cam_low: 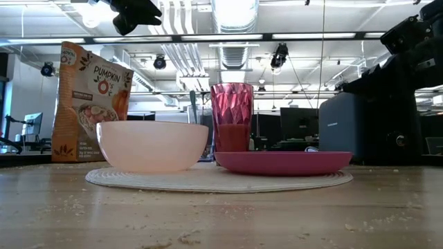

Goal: Arrange a breakfast setting
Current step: Pour the cereal into the orange bowl

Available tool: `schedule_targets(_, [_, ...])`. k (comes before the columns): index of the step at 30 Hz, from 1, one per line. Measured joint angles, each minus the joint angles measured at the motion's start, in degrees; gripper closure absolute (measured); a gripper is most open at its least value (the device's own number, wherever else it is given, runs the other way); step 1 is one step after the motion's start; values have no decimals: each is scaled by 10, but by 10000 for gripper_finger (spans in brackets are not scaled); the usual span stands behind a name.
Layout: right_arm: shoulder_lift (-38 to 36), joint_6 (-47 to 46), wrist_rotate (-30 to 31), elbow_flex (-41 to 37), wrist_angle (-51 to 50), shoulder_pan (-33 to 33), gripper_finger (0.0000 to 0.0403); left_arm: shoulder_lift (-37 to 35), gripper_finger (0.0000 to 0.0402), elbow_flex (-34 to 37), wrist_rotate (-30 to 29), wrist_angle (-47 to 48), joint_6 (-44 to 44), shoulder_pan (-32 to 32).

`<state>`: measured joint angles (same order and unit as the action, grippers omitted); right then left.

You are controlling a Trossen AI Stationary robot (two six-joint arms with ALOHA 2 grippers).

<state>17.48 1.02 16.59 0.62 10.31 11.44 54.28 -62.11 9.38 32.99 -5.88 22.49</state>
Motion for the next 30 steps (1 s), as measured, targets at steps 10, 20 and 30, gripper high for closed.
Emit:
schedule_targets(10, [-12,0,4,0,-32,0,335,0,294,0,0,2,-22,0])
schedule_targets(20, [-12,-25,4,0,-32,0,335,14,294,-47,-39,165,-63,0])
schedule_targets(30, [-12,-25,4,0,-32,0,335,35,294,-179,-184,385,-103,-1])
